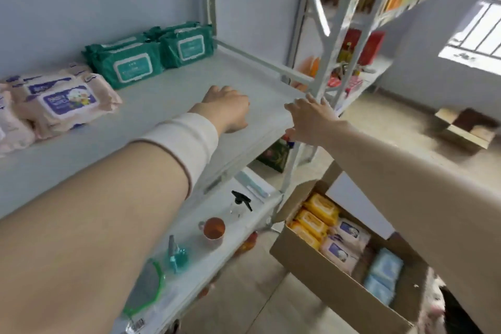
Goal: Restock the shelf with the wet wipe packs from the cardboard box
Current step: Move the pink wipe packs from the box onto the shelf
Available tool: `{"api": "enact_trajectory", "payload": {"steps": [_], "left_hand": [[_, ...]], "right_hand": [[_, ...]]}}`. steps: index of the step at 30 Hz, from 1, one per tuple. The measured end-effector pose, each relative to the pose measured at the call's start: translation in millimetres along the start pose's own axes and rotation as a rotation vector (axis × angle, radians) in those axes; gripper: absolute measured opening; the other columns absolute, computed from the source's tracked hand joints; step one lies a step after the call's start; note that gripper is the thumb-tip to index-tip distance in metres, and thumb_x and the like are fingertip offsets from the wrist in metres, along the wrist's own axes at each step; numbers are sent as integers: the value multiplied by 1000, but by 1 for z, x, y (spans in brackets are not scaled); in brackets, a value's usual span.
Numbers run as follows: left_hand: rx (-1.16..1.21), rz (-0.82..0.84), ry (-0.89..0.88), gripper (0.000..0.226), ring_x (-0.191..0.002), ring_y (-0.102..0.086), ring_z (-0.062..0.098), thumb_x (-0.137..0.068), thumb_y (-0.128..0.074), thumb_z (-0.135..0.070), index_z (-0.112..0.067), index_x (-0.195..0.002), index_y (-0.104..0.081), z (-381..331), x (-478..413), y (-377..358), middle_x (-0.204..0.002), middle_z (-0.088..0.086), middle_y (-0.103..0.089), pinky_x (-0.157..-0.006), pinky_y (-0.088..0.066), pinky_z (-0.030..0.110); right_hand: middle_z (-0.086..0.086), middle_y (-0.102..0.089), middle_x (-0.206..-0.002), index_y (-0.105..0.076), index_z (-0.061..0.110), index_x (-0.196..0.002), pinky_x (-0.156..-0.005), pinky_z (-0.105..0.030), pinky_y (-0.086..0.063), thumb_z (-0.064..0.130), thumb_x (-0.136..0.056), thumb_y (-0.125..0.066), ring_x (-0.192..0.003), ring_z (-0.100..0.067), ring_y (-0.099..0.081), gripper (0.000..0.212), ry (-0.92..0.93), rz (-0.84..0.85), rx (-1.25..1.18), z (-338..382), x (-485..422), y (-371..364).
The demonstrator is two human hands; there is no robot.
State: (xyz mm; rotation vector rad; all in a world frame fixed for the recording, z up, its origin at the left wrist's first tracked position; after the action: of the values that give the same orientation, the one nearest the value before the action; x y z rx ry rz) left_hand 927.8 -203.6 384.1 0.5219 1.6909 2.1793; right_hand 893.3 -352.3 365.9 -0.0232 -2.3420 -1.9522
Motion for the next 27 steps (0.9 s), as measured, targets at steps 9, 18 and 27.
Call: {"api": "enact_trajectory", "payload": {"steps": [9, 18, 27], "left_hand": [[-1, 11, -401, 48, -122, -47, 28, -91, -49, -41, -17, -132, -48, -306, -72, 4, -131, 9, -54, -98, -38, 41], [-40, 299, -570, 49, -124, -46, 27, -94, -46, -42, -16, -135, -43, -441, -126, -109, -132, 9, -53, -99, -38, 38], [141, 736, -491, 54, -126, -45, 30, -92, -48, -42, -13, -137, -37, -509, -186, -299, -138, 11, -47, -101, -39, 41]], "right_hand": [[-13, -44, -140, -37, 12, -138, -111, -48, -26, 39, -91, -51, -134, -34, -32, 56, -452, 218, -134, -269, 148, -128], [-11, -43, -141, -33, 14, -141, -107, -42, -29, 42, -93, -46, -134, -32, -33, 57, -611, 494, -185, -359, 212, -284], [-10, -38, -146, -27, 11, -144, -111, -41, -25, 40, -94, -43, -138, -31, -27, 60, -637, 746, -490, -325, 191, -480]]}}
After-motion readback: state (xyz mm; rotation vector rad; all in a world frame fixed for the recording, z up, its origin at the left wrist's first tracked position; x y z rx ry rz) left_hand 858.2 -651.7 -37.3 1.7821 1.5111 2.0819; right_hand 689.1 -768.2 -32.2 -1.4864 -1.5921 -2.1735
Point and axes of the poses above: each hand's wrist, its own x-axis away from the middle knuckle, its own y-axis out of the back of the hand, z = x × y, the point moved 5 cm from there along -x, towards the middle knuckle
